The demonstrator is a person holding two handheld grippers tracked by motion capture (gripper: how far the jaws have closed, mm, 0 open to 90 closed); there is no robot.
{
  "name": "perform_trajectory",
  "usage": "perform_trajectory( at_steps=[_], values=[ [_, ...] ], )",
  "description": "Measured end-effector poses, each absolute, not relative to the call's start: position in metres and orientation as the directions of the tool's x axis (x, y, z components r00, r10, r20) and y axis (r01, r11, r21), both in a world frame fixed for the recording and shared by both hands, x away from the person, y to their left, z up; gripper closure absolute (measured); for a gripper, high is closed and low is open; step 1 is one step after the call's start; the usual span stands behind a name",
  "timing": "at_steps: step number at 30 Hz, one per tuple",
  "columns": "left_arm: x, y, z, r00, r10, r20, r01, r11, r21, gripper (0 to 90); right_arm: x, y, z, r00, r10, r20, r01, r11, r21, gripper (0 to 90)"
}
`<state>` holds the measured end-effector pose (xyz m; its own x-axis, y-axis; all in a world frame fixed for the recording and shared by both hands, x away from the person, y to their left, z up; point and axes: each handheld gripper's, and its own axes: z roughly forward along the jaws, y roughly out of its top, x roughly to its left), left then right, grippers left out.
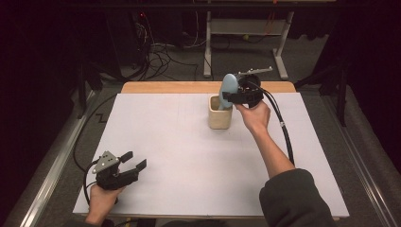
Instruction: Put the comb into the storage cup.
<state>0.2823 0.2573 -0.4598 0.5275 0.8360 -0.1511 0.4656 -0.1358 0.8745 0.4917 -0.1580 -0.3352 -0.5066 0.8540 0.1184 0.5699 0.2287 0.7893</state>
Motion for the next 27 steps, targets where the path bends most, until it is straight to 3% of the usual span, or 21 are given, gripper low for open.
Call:
perform_trajectory(
  at_steps=[8, 18, 27],
  values=[
    [0.282, 0.257, -0.46, 0.527, 0.836, -0.152, 0.466, -0.135, 0.874, 33.6, 0.492, -0.159, -0.335, -0.503, 0.859, 0.094, 0.565, 0.245, 0.788, 43.5],
    [0.282, 0.257, -0.46, 0.526, 0.837, -0.151, 0.467, -0.135, 0.874, 33.6, 0.493, -0.162, -0.339, -0.506, 0.859, 0.078, 0.573, 0.267, 0.775, 28.8],
    [0.283, 0.257, -0.46, 0.524, 0.838, -0.151, 0.468, -0.135, 0.873, 33.5, 0.485, -0.168, -0.345, -0.524, 0.85, 0.049, 0.533, 0.283, 0.797, 29.1]
  ],
)
